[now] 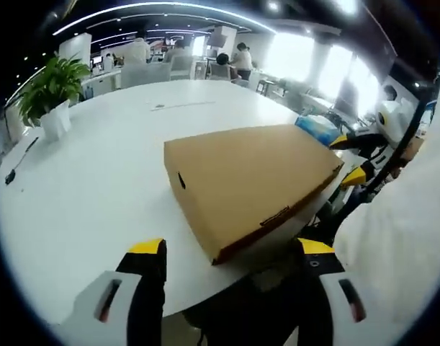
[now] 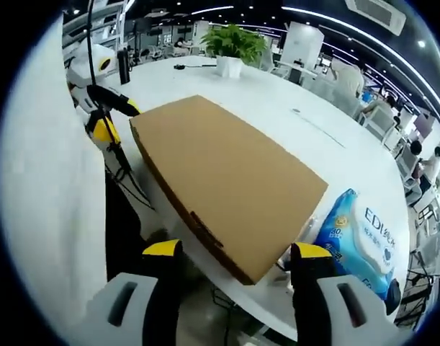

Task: Operate the shoe box by opening the lid, removing the specified soft item, and placing it in the target area until the item is outside and the box remains undamaged.

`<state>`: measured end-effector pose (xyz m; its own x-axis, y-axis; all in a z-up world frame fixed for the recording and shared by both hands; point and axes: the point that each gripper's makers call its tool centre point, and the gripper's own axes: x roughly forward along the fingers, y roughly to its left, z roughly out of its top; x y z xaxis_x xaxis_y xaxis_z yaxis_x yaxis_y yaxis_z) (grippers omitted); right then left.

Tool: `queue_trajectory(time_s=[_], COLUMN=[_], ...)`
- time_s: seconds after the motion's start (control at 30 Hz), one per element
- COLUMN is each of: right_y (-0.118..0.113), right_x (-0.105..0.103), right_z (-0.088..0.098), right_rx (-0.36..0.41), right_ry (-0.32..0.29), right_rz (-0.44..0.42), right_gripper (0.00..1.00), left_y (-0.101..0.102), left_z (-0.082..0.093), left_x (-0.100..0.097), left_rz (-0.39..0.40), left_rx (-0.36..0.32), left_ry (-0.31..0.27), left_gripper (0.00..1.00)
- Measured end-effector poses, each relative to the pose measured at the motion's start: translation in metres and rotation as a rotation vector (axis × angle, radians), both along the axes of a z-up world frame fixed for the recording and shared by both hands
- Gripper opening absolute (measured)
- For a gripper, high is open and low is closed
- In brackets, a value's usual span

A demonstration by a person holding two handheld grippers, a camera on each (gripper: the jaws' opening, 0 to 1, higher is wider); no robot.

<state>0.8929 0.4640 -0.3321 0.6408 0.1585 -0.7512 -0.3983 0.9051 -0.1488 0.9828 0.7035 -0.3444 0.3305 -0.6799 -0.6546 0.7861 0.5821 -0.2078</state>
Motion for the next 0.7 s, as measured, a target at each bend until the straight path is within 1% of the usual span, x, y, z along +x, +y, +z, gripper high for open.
queue_trajectory(time_s=[0.03,0.07,0.13,0.17,0.23,0.27,0.3,0.33,0.37,0.4,0.43,0.5,0.53,0.57,0.63,0.67,0.7], right_y=[0.001,0.001,0.002,0.005,0.007,0.009,0.010,0.011,0.010,0.009,0.009,0.007,0.007,0.004,0.003,-0.003,-0.009], right_x=[0.003,0.006,0.011,0.014,0.019,0.023,0.025,0.028,0.031,0.036,0.038,0.041,0.042,0.042,0.040,0.039,0.039], right_z=[0.008,0.012,0.019,0.024,0.028,0.034,0.036,0.040,0.041,0.045,0.046,0.047,0.048,0.053,0.054,0.058,0.060], right_rx=[0.012,0.018,0.031,0.052,0.063,0.060,0.063,0.066,0.063,0.070,0.079,0.096,0.104,0.132,0.134,0.145,0.159], right_ry=[-0.023,-0.038,-0.062,-0.077,-0.100,-0.128,-0.139,-0.159,-0.171,-0.204,-0.219,-0.234,-0.241,-0.264,-0.268,-0.301,-0.331], right_rz=[0.002,0.003,-0.007,-0.008,-0.007,0.007,0.013,0.021,0.016,0.003,-0.008,-0.029,-0.039,-0.070,-0.067,-0.095,-0.121], right_gripper=[0.60,0.60,0.62,0.64,0.68,0.67,0.67,0.68,0.70,0.72,0.77,0.82,0.83,0.82,0.83,0.84,0.84], left_y=[0.002,0.000,0.000,-0.001,-0.003,-0.009,-0.009,-0.011,-0.013,-0.014,-0.017,-0.017,-0.018,-0.019,-0.019,-0.019,-0.014], left_z=[0.006,0.009,0.013,0.019,0.024,0.031,0.033,0.042,0.046,0.052,0.058,0.059,0.060,0.062,0.062,0.063,0.067], left_x=[0.005,0.004,0.006,0.011,0.015,0.019,0.023,0.031,0.036,0.039,0.044,0.046,0.048,0.050,0.052,0.052,0.059], left_rz=[0.053,0.068,0.079,0.090,0.084,0.082,0.078,0.089,0.103,0.125,0.134,0.125,0.122,0.099,0.094,0.092,0.104], left_rx=[-0.071,-0.091,-0.108,-0.143,-0.151,-0.148,-0.141,-0.129,-0.139,-0.176,-0.207,-0.207,-0.209,-0.204,-0.201,-0.199,-0.209], left_ry=[0.024,0.046,0.050,0.040,0.023,0.001,-0.026,-0.093,-0.118,-0.111,-0.114,-0.133,-0.143,-0.166,-0.173,-0.177,-0.225], left_gripper=[0.86,0.88,0.90,0.90,0.94,0.95,0.95,0.98,0.99,0.99,0.99,0.99,0.99,0.99,0.99,0.99,0.99])
